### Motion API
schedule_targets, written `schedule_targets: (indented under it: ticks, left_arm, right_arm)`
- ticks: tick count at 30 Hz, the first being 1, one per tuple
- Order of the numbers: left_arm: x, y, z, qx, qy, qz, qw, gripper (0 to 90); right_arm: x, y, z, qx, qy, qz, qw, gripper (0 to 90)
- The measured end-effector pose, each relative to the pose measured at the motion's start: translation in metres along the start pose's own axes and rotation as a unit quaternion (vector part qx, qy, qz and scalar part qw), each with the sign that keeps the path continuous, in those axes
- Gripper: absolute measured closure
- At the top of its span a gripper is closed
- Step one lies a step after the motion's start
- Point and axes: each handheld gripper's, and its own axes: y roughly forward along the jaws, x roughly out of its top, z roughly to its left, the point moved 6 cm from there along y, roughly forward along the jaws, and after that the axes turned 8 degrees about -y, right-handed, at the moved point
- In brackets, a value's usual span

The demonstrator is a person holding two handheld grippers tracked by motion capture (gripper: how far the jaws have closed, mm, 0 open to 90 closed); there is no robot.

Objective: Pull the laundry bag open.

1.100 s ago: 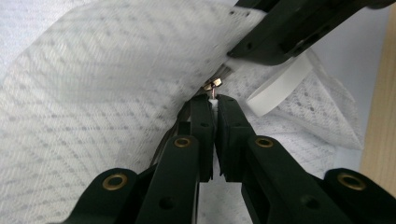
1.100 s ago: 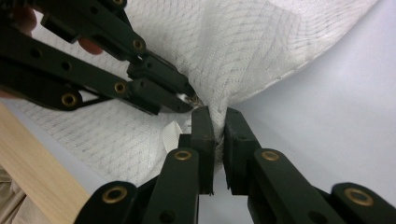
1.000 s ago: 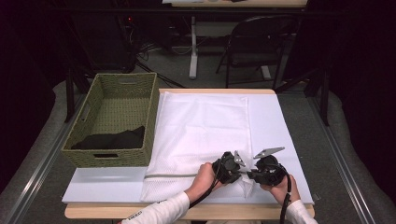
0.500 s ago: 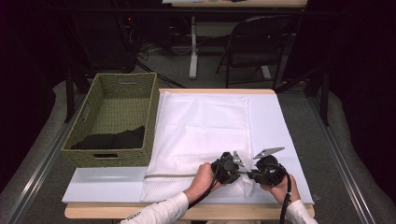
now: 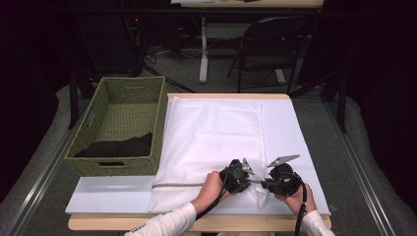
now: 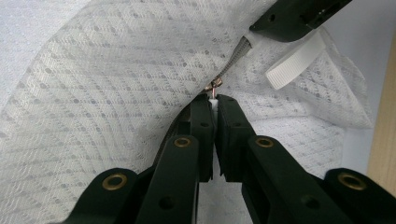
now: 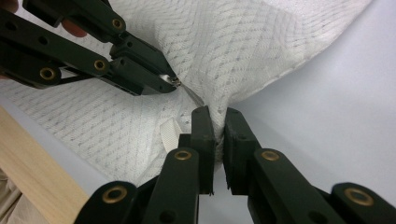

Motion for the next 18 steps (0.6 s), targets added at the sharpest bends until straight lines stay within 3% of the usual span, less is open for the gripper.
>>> schedule_targets:
  ticks: [13,18]
  left_arm:
    - [-0.0032,-0.0038,0.0056,0.009,0.000,0.007,0.9999,86.7]
    - [-0.0077,-0.0073,0.0097,0.009,-0.010,0.007,0.9999,86.7]
  right_arm:
    - [-0.0003,0.0001,-0.0018,-0.002,-0.002,0.001,1.0000,84.8]
    - [-0.0009,-0.0006,-0.0040,-0.006,-0.005,0.002,1.0000,84.8]
